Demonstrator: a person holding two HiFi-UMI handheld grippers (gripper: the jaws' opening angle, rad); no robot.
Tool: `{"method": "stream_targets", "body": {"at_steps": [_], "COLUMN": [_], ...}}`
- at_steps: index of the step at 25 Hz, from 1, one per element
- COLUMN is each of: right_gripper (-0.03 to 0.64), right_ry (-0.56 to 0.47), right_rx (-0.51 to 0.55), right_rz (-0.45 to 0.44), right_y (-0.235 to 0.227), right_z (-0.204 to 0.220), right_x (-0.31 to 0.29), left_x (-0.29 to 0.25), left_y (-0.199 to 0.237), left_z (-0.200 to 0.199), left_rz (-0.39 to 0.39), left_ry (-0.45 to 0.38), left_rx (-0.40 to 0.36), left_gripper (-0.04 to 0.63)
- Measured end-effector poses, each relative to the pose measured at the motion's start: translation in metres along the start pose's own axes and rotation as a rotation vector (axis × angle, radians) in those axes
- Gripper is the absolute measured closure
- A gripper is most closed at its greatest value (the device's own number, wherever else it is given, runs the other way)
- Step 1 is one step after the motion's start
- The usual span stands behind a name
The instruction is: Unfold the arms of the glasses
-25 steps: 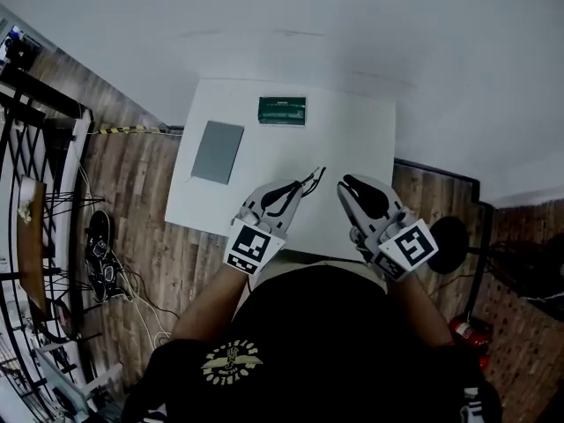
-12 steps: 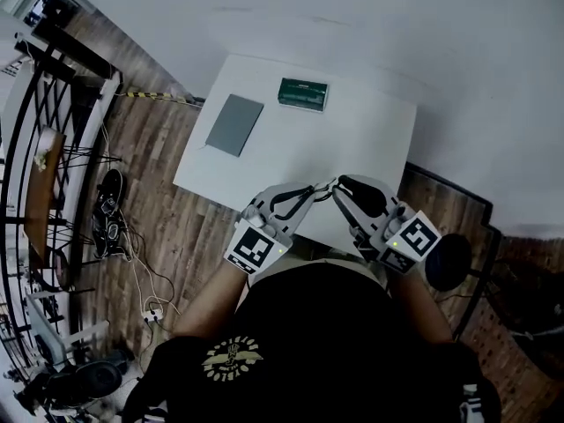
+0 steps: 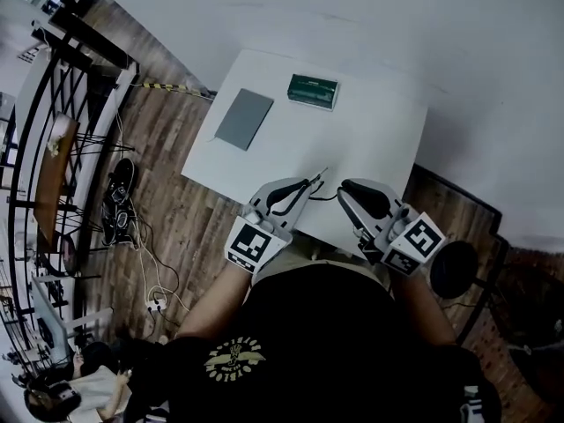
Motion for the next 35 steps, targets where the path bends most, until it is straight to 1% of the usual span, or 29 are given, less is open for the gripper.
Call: {"method": "stream_targets", "body": {"at_steps": [3, 6, 8, 17, 20, 24, 30, 35], "right_gripper": [0.569, 0.569, 0.571, 0.572, 0.572, 0.574, 0.575, 0.575], "right_ry": [0.001, 0.005, -0.001, -0.027, -0.028, -0.016, 0.013, 0.044], "right_rx": [0.005, 0.009, 0.009, 0.025, 0.032, 0.064, 0.078, 0.074], "right_rz": [0.027, 0.064, 0.089, 0.193, 0.233, 0.278, 0.354, 0.381], "right_y": [-0.002, -0.01, -0.017, -0.03, -0.033, -0.032, -0.026, -0.024], "right_z": [0.002, -0.004, -0.006, -0.013, -0.01, 0.0, 0.016, 0.033], "right_x": [0.008, -0.007, -0.019, -0.08, -0.098, -0.121, -0.145, -0.154], "left_x": [-0.001, 0.0, -0.002, -0.001, 0.0, 0.005, 0.014, 0.019], "left_y": [0.008, 0.04, 0.061, 0.156, 0.183, 0.215, 0.246, 0.26], "left_z": [0.001, -0.009, -0.015, -0.04, -0.045, -0.045, -0.046, -0.046], "left_rz": [-0.028, -0.049, -0.049, -0.004, 0.016, 0.052, 0.101, 0.124], "left_ry": [-0.014, -0.035, -0.049, -0.121, -0.144, -0.176, -0.199, -0.228], "left_rx": [0.056, 0.09, 0.105, 0.15, 0.159, 0.196, 0.258, 0.291], "left_gripper": [0.574, 0.574, 0.574, 0.574, 0.574, 0.574, 0.574, 0.574]}}
Point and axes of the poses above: the fingertips, and each gripper's own axes: x backward along the fingers, y to its left, z out of its underside, the point moved 1 cm from there along x, backward along the fingers, and after that the axes turned 4 degrees about -z, right-handed, at the moved point
